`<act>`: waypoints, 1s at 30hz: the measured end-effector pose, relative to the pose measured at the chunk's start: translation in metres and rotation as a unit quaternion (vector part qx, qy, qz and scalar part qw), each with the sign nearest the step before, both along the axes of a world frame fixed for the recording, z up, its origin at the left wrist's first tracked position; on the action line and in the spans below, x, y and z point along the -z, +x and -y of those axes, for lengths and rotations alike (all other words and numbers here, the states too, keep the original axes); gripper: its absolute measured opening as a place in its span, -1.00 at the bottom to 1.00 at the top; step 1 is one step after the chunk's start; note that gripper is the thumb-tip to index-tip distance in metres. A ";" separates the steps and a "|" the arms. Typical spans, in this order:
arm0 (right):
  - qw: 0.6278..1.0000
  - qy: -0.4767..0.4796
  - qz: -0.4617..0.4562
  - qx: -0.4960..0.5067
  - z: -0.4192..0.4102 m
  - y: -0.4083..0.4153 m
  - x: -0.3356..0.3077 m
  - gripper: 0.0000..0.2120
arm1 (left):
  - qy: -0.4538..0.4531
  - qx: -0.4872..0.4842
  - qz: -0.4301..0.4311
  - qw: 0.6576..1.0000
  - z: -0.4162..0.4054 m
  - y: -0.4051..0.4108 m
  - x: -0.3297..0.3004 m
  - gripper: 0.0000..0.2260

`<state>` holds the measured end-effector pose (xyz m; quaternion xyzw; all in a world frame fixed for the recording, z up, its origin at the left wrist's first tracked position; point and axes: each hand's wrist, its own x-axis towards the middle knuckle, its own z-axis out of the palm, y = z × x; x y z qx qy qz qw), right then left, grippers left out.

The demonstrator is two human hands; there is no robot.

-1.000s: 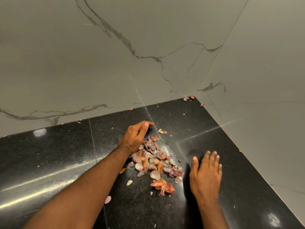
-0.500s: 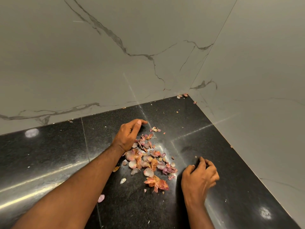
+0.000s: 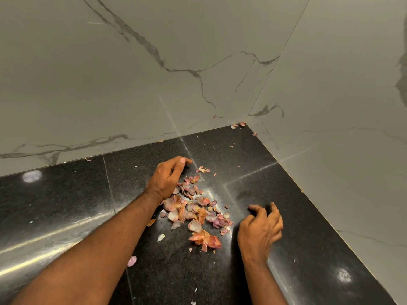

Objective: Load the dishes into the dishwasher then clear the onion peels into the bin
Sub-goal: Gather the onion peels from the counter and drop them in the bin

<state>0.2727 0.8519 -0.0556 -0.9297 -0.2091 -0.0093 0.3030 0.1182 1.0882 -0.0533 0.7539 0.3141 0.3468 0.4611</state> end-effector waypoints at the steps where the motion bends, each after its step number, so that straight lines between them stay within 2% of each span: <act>1: 1.000 0.006 -0.002 -0.001 0.000 0.001 0.000 -0.75 | 0.001 0.001 -0.003 1.000 0.000 0.000 0.001 -0.53; 4: 1.000 0.005 0.001 0.004 -0.001 0.001 0.000 -0.67 | 0.006 0.004 -0.007 1.000 0.001 -0.001 0.001 -0.52; 7: 1.000 0.000 0.000 -0.007 0.000 0.003 0.000 -0.76 | 0.005 0.005 -0.008 1.000 0.002 0.001 0.002 -0.51; 11: 1.000 0.005 0.007 -0.021 0.001 0.005 0.001 -0.72 | 0.036 -0.019 -0.020 0.999 0.004 0.003 0.004 -0.52; 15: 0.999 0.003 0.006 -0.033 0.002 0.005 0.001 -0.72 | 0.031 -0.032 -0.097 0.994 0.012 0.004 -0.005 -0.47; 19: 0.999 0.020 0.010 -0.037 0.001 0.005 0.002 -0.73 | -0.010 0.020 -0.168 0.986 0.027 -0.003 -0.009 -0.44; 23: 0.999 0.012 0.008 -0.048 0.003 0.006 0.004 -0.65 | -0.174 0.082 -0.086 0.977 0.046 -0.028 -0.021 -0.41; 25: 0.999 -0.001 0.003 -0.053 0.005 0.007 0.004 -0.63 | -0.214 0.076 -0.050 0.973 0.055 -0.044 -0.036 -0.38; 28: 0.996 -0.005 -0.002 -0.085 0.006 0.007 0.003 -0.60 | -0.171 0.029 -0.019 0.985 0.066 -0.081 -0.048 -0.40; 30: 0.993 0.012 -0.015 -0.113 0.005 0.004 0.001 -0.59 | -0.112 -0.005 -0.035 0.993 0.073 -0.111 -0.045 -0.43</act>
